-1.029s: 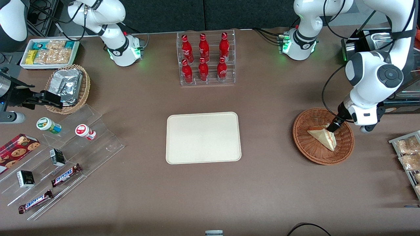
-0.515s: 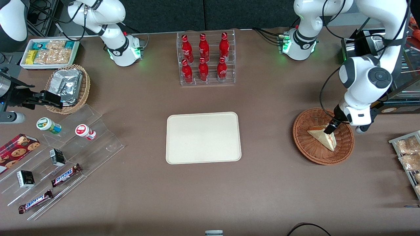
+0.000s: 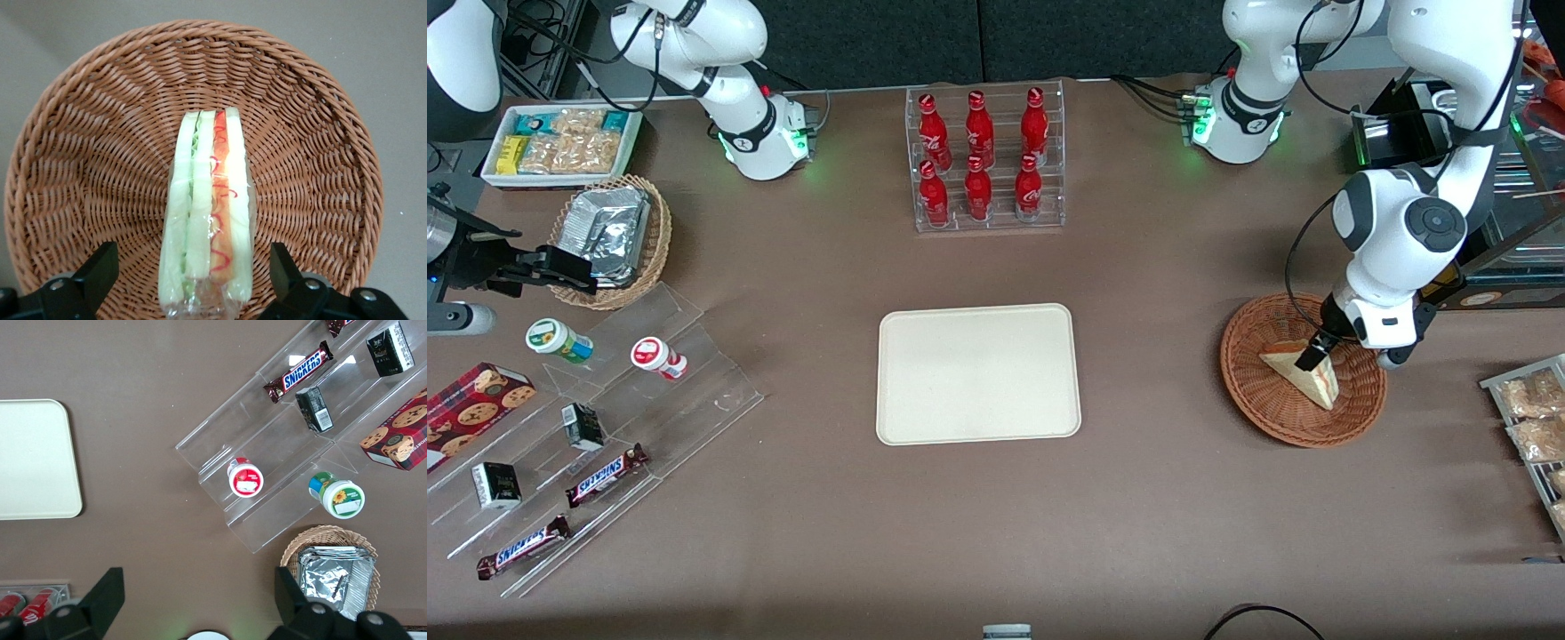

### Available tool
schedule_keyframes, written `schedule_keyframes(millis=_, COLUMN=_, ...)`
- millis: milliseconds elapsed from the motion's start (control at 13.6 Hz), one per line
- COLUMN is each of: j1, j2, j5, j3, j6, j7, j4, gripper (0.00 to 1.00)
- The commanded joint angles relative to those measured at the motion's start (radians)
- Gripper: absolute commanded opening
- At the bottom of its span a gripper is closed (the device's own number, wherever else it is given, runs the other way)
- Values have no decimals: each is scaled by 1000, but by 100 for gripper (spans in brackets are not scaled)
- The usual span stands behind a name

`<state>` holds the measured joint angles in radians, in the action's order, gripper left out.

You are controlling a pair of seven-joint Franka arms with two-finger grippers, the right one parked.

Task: Place sandwich from basket to tray
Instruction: 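Lower the left gripper and close it on the wrapped sandwich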

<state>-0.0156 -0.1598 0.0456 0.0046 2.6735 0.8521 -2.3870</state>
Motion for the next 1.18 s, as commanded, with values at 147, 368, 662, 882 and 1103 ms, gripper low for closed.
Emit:
schedule_keyframes(millis=147, j1=8, j2=-50, j5=14, j3=-3, j6=77, j7=50, j4=-1, gripper=78)
schedule_keyframes(millis=368, j1=9, j2=-43, j5=16, j3=-5, j6=74, j7=48, j4=5, gripper=25)
schedule_keyframes(millis=662, j1=11, j2=28, j5=17, j3=-11, j6=-59, j7=41, j4=38, gripper=15)
schedule_keyframes(millis=882, j1=45, j2=124, j5=83, j3=-18, j6=-284, j7=42, j4=98, gripper=15)
schedule_keyframes(millis=1103, j1=62, j2=157, j5=88, j3=-92, j6=-508, j7=47, j4=207, gripper=15)
